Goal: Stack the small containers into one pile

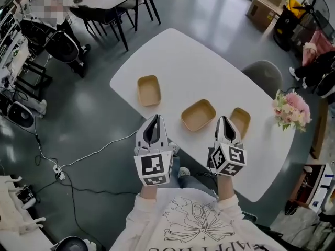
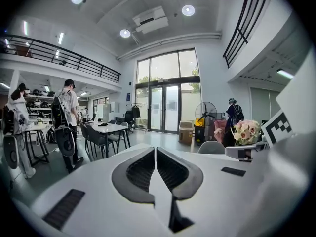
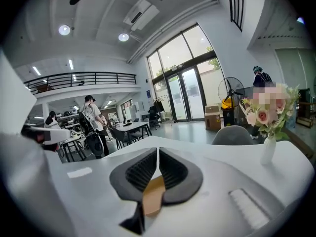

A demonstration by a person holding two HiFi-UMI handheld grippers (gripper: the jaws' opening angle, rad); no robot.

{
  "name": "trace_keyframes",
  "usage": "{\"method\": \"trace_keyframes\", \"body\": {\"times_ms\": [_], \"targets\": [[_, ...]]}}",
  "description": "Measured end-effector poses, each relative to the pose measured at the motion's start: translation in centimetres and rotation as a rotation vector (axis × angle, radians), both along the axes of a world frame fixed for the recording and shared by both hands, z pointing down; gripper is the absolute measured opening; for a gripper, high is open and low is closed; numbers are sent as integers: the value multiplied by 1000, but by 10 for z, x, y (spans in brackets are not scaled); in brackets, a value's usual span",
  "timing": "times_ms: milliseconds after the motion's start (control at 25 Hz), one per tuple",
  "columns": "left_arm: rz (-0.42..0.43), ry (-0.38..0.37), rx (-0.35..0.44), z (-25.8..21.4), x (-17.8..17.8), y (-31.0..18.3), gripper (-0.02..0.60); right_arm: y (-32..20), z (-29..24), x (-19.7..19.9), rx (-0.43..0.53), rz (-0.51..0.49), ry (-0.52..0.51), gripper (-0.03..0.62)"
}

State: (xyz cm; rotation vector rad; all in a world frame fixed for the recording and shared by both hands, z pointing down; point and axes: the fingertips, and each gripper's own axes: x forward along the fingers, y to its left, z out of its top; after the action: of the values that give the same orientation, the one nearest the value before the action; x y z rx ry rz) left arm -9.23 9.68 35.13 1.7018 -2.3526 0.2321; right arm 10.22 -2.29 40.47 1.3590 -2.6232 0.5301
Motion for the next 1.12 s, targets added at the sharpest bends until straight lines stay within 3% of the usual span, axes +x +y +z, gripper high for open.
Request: {"method": "trace_keyframes", "body": {"times_ms": [480, 1120], "targets": [[206, 69, -124, 51, -35, -99, 17, -44, 53, -25, -135, 136, 86, 56], [436, 146, -281, 131, -13, -159, 17, -32, 150, -22, -391, 256, 176, 149]]}}
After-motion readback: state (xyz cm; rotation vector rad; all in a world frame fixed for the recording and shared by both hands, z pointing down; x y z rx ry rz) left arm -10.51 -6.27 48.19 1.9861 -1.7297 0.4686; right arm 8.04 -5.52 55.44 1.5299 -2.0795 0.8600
